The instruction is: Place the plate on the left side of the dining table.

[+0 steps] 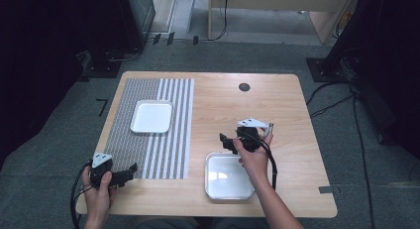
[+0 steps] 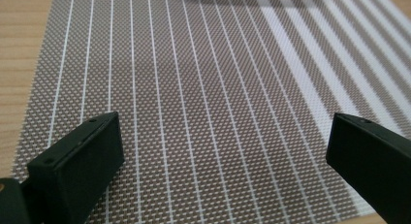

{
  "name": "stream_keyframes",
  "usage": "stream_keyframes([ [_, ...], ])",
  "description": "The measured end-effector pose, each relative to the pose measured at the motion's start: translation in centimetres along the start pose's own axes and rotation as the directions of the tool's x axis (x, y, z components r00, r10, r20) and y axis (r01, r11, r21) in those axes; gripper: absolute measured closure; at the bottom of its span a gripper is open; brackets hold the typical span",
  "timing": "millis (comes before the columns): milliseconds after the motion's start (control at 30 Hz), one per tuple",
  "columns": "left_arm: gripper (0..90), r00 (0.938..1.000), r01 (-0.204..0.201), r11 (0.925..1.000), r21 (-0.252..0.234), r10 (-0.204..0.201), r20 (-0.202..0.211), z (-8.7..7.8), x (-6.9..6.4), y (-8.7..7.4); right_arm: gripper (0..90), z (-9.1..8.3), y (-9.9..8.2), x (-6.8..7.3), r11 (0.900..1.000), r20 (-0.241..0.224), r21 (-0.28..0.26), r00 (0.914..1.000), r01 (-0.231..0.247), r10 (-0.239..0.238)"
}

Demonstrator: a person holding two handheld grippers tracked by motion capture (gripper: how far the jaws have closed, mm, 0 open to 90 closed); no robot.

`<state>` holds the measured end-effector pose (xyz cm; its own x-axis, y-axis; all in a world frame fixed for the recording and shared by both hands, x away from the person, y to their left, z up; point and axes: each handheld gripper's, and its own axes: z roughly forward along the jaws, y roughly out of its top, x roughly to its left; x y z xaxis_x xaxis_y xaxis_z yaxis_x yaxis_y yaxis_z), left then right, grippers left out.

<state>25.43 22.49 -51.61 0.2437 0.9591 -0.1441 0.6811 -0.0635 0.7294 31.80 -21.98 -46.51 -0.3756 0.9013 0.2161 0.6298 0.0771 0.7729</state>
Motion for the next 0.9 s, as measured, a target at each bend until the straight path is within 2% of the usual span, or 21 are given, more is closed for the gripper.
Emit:
stream_keyframes([
  [133,0.0,0.9999,-0.01,0.9999,-0.003,0.01,-0.007,0.1,-0.1,-0.1,23.9,-0.8,-0.8,-0.8,0.9998,0.008,0.001,0.9998,-0.021,0.021],
  [200,0.0,0.9992,-0.033,0.9994,-0.002,0.033,-0.021,0.2,-0.3,-0.2,23.9,-1.3,-1.2,-1.2,0.9997,0.015,-0.001,0.9996,-0.025,0.025],
  [433,0.0,0.9971,-0.065,0.9978,0.014,0.065,-0.04,0.3,-0.6,-0.1,24.0,-2.9,-2.5,-2.8,0.9989,0.04,-0.011,0.9981,-0.047,0.047],
  [600,0.0,0.9899,-0.111,0.993,0.041,0.114,-0.084,0.6,-1.2,-0.1,24.0,-4.1,-3.3,-4.1,0.9978,0.065,-0.019,0.9958,-0.063,0.064],
  [700,0.0,0.9896,-0.112,0.9928,0.043,0.115,-0.086,0.6,-1.2,-0.1,24.0,-4.7,-3.7,-4.7,0.9971,0.079,-0.024,0.9941,-0.073,0.074],
  [900,0.0,0.9898,-0.111,0.9929,0.042,0.114,-0.085,0.6,-1.2,-0.1,24.1,-7.0,-5.1,-7.1,0.9931,0.119,-0.04,0.9863,-0.11,0.114],
])
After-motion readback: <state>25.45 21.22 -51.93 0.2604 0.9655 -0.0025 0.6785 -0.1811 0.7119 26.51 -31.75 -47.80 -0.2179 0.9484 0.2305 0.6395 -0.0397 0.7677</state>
